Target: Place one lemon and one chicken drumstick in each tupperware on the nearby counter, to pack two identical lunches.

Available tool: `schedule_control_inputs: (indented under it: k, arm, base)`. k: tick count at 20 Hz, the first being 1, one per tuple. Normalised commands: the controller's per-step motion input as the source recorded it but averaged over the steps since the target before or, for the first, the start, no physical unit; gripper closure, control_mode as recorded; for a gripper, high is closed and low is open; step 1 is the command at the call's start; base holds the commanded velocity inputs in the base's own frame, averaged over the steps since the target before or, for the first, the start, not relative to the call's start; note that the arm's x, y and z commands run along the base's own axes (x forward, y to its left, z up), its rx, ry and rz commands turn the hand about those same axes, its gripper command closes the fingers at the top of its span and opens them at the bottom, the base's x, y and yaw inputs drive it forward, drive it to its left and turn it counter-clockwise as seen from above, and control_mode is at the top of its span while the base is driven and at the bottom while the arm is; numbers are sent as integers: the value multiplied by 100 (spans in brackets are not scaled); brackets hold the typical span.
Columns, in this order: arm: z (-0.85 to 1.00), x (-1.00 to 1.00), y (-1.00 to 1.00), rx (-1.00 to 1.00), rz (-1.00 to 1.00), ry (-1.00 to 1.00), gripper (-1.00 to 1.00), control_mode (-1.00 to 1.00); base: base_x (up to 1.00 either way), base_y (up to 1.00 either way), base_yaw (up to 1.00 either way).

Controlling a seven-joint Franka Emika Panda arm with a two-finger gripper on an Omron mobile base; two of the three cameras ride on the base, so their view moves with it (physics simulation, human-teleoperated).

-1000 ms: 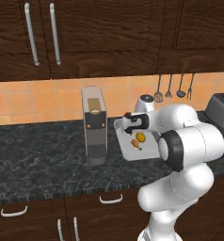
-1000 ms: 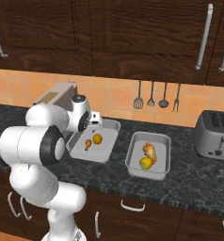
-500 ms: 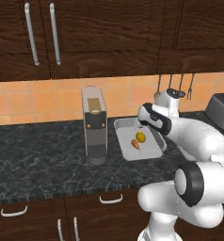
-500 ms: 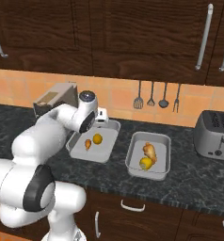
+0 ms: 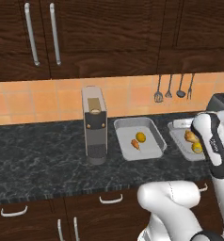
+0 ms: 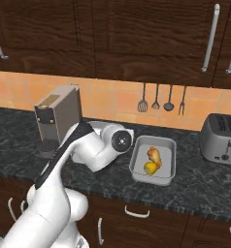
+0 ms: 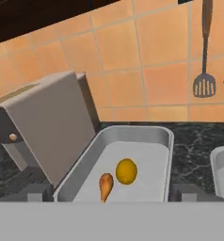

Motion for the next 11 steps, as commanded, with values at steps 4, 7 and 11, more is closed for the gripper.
schedule_control_inputs:
  k: [4,7,11]
  arm:
    - [41,-38,-25,5,0,-22,-100,-100]
    - [0,0,0,0,0,-1,-100,-100]
    - [0,-93,23,-13,0,-68,-100,-100]
  base:
    - [0,0,0]
    - [0,0,0]
    - [0,0,0]
